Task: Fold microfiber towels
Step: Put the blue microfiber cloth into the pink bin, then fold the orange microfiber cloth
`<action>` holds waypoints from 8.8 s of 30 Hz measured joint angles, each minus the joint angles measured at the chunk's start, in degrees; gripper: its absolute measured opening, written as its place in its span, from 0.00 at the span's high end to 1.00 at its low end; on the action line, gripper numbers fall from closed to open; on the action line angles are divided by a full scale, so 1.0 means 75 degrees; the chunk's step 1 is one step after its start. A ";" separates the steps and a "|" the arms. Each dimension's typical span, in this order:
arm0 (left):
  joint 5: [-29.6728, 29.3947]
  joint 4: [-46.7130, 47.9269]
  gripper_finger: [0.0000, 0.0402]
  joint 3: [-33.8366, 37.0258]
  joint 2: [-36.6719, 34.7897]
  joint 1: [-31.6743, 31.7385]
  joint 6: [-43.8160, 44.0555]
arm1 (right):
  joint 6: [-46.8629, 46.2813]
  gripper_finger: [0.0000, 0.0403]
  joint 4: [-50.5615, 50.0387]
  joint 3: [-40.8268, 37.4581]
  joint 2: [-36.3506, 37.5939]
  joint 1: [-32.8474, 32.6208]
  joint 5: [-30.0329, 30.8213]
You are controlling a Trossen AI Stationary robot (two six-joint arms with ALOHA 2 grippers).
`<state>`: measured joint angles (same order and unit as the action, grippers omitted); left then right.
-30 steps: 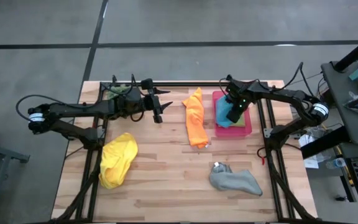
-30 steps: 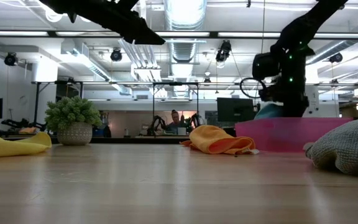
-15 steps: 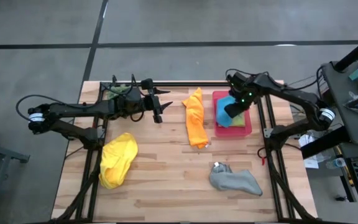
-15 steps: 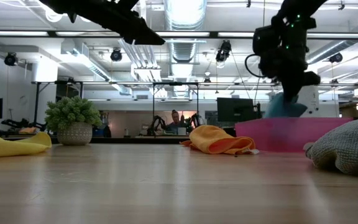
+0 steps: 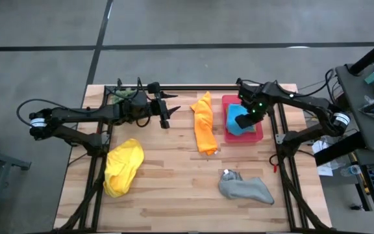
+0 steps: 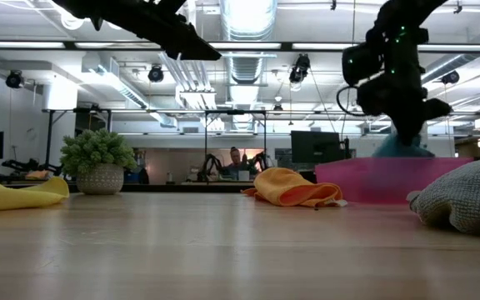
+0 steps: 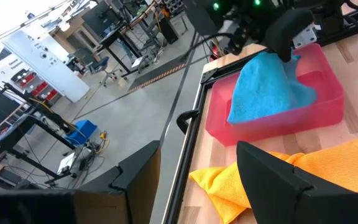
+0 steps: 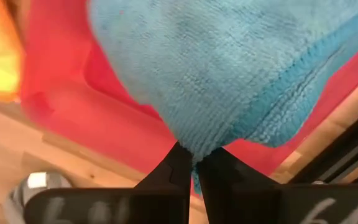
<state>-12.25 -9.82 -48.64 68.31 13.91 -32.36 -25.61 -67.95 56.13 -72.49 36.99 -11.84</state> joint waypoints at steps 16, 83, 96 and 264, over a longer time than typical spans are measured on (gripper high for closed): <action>-0.0001 0.0000 0.51 0.0000 0.0000 0.0002 0.0006 | -0.0185 0.63 -0.0482 -0.0233 -0.0006 0.0020 0.0835; 0.0224 0.0033 0.51 0.0000 0.0172 0.0000 0.0450 | 0.1820 0.98 0.3232 -0.0487 -0.1154 0.0218 0.4646; 0.0192 0.0039 0.51 0.0000 0.0172 0.0000 0.0466 | 0.1950 0.98 0.3874 -0.0853 -0.1105 0.0237 0.4789; -0.0595 0.0489 0.51 -0.2446 0.6020 -0.2503 0.3092 | 0.1621 0.98 0.9015 -0.2361 0.2142 -0.4097 0.4007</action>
<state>-16.71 -6.15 -66.99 113.47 -4.86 -9.17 -13.45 -0.33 38.43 -56.42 6.26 18.21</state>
